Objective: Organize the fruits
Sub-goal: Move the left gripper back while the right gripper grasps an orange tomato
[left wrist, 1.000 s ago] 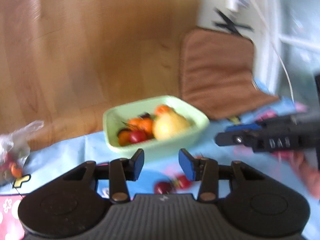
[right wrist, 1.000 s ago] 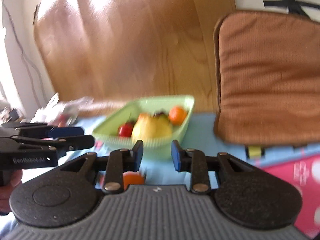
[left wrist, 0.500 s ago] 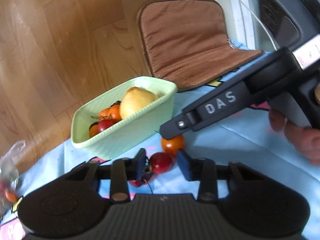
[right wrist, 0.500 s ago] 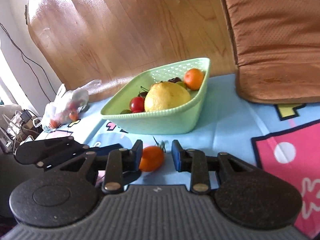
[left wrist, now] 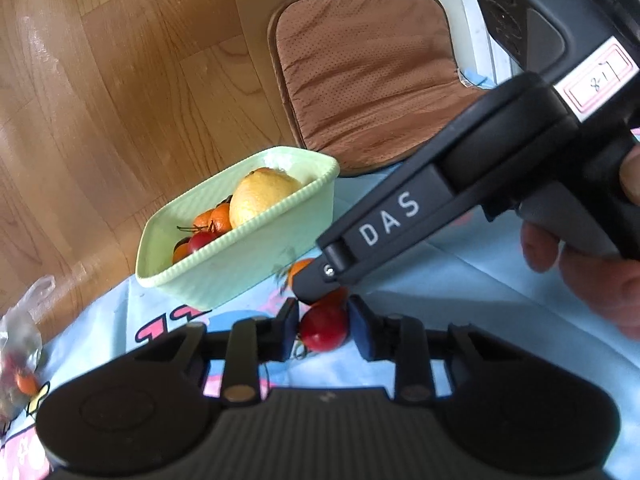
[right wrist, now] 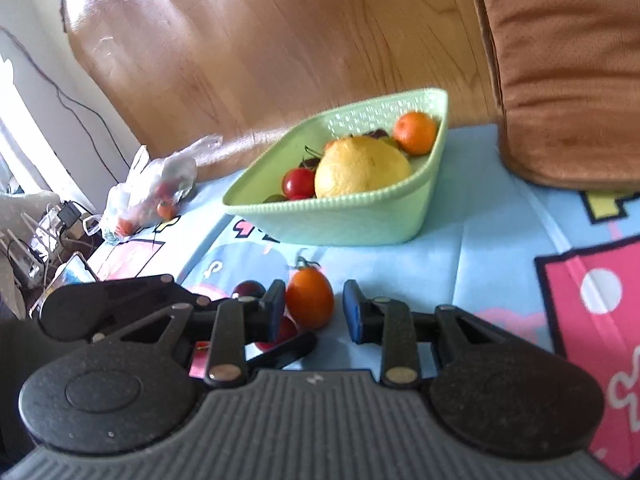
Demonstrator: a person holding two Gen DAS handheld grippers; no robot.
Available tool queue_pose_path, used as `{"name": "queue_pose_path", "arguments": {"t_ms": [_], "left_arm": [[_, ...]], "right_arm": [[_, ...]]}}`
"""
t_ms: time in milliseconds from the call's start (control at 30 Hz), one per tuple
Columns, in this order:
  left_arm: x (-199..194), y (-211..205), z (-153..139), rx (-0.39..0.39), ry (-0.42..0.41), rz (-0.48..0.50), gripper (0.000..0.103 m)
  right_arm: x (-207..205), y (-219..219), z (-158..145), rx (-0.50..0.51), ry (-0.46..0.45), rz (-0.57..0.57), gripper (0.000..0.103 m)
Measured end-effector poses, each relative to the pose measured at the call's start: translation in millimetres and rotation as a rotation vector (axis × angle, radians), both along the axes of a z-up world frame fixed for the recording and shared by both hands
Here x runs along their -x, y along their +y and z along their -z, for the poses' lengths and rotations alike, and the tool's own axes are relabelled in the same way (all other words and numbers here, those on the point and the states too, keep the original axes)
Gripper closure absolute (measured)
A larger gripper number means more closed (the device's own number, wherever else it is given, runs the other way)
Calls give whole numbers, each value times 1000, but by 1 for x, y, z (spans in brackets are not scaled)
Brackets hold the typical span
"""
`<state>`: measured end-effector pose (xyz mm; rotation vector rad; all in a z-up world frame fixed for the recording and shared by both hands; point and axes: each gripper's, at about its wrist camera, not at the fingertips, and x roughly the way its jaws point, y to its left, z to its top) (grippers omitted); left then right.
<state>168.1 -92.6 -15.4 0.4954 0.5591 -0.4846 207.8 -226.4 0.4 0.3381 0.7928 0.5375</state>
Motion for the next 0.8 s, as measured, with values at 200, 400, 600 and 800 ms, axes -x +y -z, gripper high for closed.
{"name": "queue_pose_path", "arguments": {"t_ms": [200, 400, 600, 800], "left_arm": [[25, -1, 3, -7, -5, 22, 76], [73, 21, 7, 45, 12, 24, 75], [113, 57, 10, 107, 34, -42, 75], [144, 82, 5, 144, 30, -98, 75]], "right_arm": [[10, -9, -5, 0, -7, 22, 73], [47, -22, -11, 26, -25, 47, 73], [107, -23, -7, -19, 10, -1, 73], [162, -5, -10, 33, -48, -54, 73]]}}
